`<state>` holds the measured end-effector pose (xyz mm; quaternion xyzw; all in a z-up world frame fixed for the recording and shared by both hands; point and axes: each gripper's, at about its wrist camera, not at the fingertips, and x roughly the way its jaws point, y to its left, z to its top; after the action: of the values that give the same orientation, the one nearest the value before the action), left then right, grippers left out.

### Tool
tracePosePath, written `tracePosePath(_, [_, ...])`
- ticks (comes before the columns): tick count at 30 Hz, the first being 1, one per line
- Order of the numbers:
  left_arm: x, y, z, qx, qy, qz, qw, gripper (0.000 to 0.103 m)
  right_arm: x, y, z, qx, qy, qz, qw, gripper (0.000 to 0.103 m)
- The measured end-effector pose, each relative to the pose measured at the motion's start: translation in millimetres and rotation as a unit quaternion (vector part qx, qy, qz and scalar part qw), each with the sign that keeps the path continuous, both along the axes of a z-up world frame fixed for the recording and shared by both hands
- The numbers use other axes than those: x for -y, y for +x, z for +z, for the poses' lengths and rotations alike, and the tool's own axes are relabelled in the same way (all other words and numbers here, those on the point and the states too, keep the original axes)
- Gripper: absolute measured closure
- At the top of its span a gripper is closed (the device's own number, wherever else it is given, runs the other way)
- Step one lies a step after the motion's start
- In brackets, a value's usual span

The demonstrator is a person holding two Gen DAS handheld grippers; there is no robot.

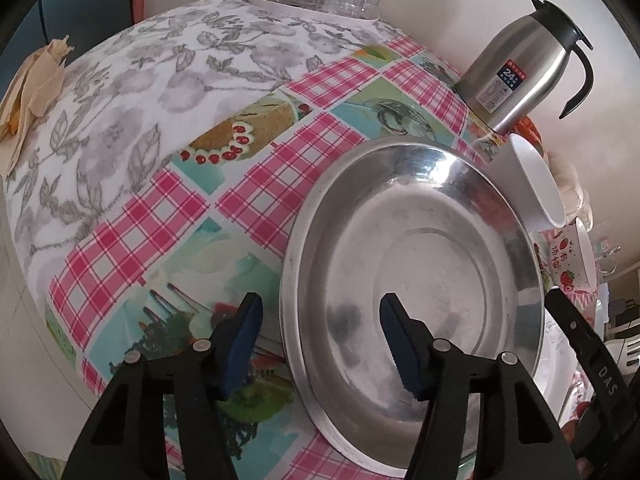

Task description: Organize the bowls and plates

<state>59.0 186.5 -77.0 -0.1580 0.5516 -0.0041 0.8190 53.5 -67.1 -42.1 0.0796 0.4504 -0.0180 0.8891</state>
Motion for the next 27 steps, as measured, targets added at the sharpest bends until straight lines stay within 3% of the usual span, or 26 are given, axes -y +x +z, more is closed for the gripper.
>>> tracePosePath(8, [0.2, 7.5, -1.7, 0.004, 0.019, 0.000, 0.9998, 0.057, -6.2, 19.0, -10.5, -0.013, -0.007, 0.028, 1.000, 0.050])
tracePosePath(13, [1.7, 11.0, -2.7, 0.006, 0.027, -0.003, 0.9996, 0.058, -6.7, 28.4, -19.9, -0.028, -0.007, 0.033, 0.999, 0.055])
tracePosePath(22, [4.1, 12.0, -4.9, 0.009, 0.036, -0.008, 0.9993, 0.058, -15.7, 34.7, -31.8, -0.052, 0.006, 0.056, 0.997, 0.054])
tracePosePath(27, [-2.3, 9.8, -5.5, 0.010, 0.046, 0.004, 0.9989, 0.074, -20.0, 33.1, -36.9, -0.064, 0.024, 0.064, 0.996, 0.055])
